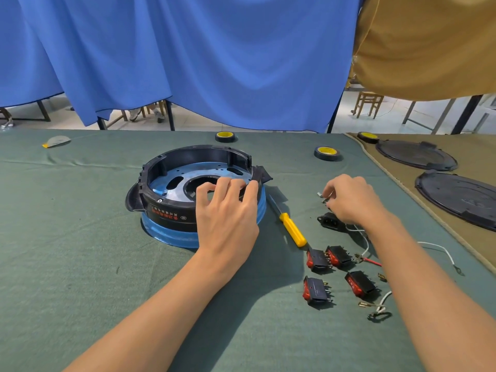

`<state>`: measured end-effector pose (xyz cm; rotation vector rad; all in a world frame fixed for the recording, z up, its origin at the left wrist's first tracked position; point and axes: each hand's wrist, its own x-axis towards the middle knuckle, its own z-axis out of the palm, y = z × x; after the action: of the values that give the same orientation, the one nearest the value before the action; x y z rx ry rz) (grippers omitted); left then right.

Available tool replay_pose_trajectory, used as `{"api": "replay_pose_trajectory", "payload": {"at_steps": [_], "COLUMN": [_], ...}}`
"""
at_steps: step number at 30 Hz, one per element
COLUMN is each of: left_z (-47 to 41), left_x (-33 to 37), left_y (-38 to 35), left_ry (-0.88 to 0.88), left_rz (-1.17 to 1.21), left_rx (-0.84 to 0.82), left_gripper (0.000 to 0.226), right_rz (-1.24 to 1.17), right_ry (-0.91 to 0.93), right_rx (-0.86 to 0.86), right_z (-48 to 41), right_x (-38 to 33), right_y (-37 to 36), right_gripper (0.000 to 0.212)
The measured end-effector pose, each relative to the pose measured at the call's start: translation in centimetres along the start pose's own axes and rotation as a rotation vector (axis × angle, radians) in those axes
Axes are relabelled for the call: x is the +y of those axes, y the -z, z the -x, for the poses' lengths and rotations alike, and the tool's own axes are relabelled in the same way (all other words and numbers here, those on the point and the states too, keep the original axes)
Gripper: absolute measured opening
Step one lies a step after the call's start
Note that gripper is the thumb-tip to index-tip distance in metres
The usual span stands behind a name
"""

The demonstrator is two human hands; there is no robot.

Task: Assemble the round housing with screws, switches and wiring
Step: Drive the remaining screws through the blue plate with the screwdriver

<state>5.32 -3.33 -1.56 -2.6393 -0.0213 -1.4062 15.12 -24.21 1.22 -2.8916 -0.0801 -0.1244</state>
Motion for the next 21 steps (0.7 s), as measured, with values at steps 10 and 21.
{"api": "replay_pose_trajectory", "payload": {"at_steps": [10,21], "left_z": [0.0,-0.2], "left_x": [-0.2,-0.8], "left_y": [0.7,1.3], "left_ry": [-0.041,-0.132], "left_rz": [-0.05,-0.098], "left_rx": [-0.128,-0.205], "left_gripper": [0.041,0.067], "right_rz": [-1.09,-1.449], "right_ry": [0.03,-0.354], "right_rx": [-0.252,-0.277], "right_z": [4.6,5.7], "right_x": [-6.7,-11.3], "right_y": [4.7,0.5], "right_gripper": [0.018,0.023]}}
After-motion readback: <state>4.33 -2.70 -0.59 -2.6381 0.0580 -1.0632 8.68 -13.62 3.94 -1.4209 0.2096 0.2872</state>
